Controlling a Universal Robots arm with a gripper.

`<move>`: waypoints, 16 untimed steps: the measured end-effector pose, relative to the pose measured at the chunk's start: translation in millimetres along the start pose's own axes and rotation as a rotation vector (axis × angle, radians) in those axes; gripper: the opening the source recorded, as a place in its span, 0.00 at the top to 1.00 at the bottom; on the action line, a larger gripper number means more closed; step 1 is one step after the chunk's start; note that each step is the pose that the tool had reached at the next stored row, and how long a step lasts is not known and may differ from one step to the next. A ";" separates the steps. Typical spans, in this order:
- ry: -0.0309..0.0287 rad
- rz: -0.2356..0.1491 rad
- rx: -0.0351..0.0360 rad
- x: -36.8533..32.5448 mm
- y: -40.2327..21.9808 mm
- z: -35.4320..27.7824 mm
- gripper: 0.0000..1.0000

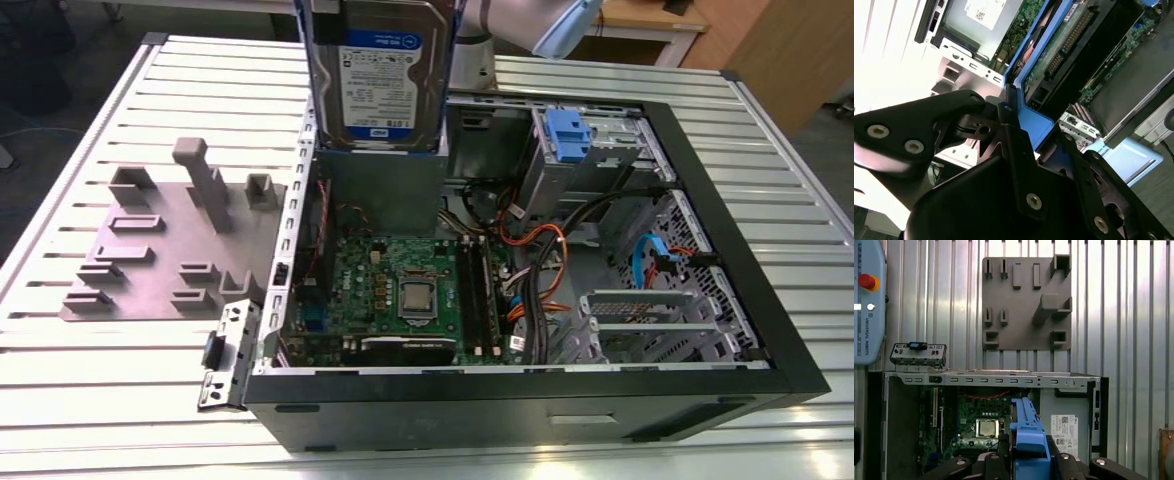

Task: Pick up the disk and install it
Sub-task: 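Pick up the disk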

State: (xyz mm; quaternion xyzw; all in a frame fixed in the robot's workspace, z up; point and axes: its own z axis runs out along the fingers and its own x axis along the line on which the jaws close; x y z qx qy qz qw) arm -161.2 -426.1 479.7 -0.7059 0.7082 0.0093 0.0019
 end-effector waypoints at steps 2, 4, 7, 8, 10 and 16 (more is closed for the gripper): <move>0.0000 0.000 0.0000 0.0 -2.0 0.0 0.64; 0.0000 0.000 0.0000 0.0 -4.1 0.0 0.64; 0.0000 0.000 0.0000 0.0 -6.7 -0.1 0.64; 0.0000 0.000 0.0000 0.0 -7.4 -0.1 0.64; 0.0000 0.000 0.0000 0.0 -8.3 -0.1 0.64; 0.0000 0.000 0.0000 1.6 -9.4 -0.1 0.64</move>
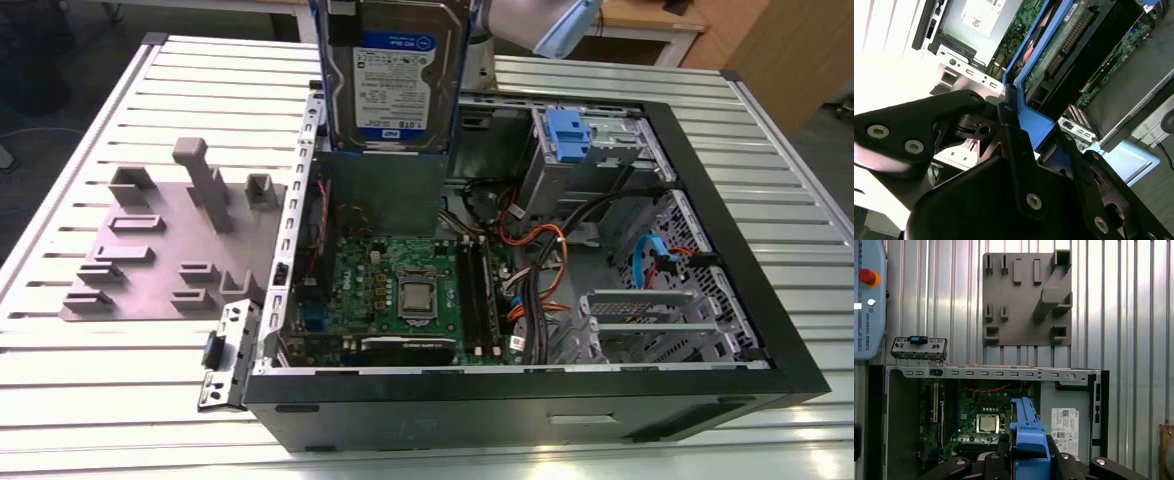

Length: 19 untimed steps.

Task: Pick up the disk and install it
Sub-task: 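Pick up the disk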

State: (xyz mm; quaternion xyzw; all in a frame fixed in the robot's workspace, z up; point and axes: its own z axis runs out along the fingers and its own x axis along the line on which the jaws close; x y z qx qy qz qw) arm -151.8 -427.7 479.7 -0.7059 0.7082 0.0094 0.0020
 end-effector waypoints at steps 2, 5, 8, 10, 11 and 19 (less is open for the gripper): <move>0.0000 0.000 0.0000 1.7 -0.2 0.0 0.64; 0.0000 0.000 0.0000 2.5 -2.3 -0.1 0.64; -0.0001 0.000 0.0000 2.5 -9.8 -0.1 0.64; 0.0000 0.000 0.0000 2.5 -15.8 -0.2 0.64; 0.0000 0.000 0.0000 2.5 -17.9 -0.2 0.64; 0.0000 0.000 0.0000 2.5 -32.6 -0.4 0.64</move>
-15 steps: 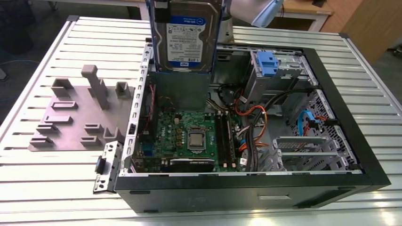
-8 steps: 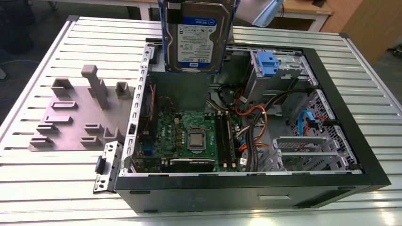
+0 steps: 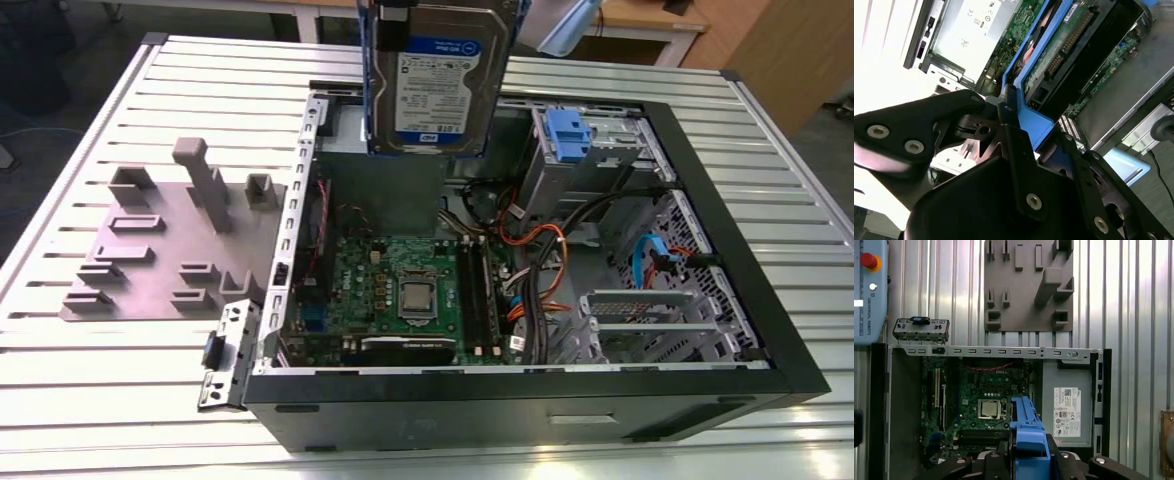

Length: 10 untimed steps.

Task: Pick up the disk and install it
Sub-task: 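Pick up the disk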

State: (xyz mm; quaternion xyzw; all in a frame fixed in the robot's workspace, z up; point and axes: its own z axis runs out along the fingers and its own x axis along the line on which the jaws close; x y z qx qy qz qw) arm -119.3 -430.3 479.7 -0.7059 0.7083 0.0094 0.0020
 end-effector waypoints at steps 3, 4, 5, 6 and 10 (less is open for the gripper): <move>-0.0001 0.000 0.0000 0.0 -4.1 0.0 0.64; 0.0000 0.000 0.0000 0.1 -5.1 -0.1 0.64; 0.0000 0.000 0.0000 0.2 -5.8 -0.1 0.64; 0.0000 0.000 0.0000 0.5 -6.3 -0.1 0.64; 0.0000 0.000 0.0000 2.8 -7.1 -0.1 0.64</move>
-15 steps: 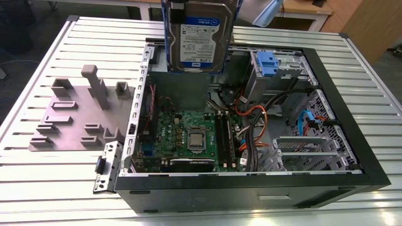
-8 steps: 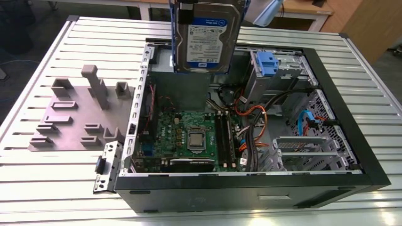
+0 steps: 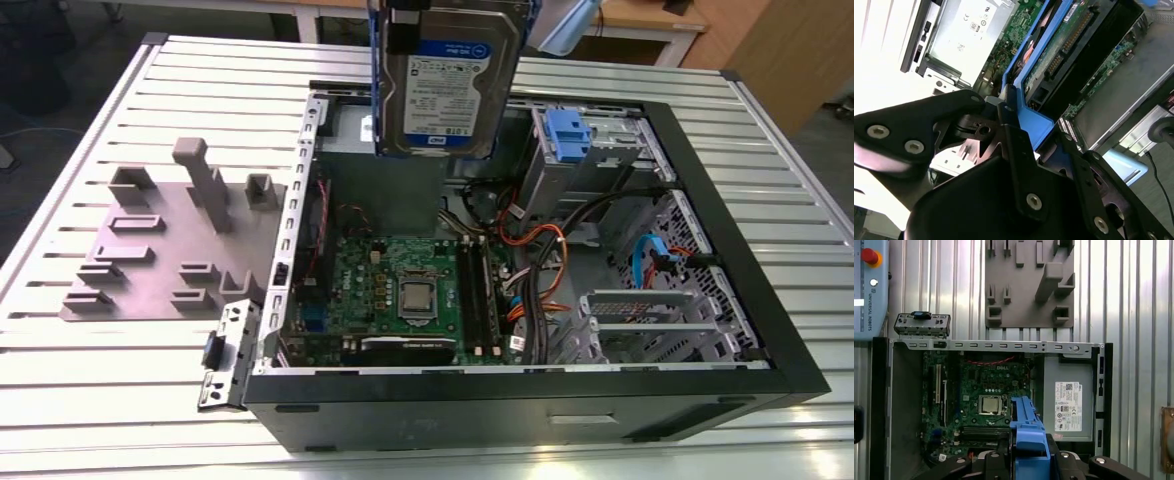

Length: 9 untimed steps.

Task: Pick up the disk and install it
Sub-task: 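Pick up the disk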

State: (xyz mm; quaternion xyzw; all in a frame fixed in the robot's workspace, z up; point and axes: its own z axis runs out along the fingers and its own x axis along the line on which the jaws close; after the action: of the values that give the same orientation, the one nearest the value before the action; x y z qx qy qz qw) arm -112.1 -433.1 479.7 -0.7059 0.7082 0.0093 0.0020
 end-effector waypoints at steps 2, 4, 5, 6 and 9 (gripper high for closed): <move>0.0001 0.000 -0.0001 2.3 -0.2 -0.1 0.64; 0.0001 0.000 -0.0001 5.0 -0.6 -0.1 0.64; 0.0000 0.000 0.0000 5.8 -1.1 -0.1 0.64; -0.0001 0.000 0.0000 6.3 -1.8 0.0 0.64; 0.0001 0.000 -0.0001 6.8 -6.2 -0.1 0.64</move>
State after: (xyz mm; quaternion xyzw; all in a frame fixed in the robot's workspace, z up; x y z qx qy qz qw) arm -105.9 -439.9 479.6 -0.7059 0.7082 0.0094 0.0020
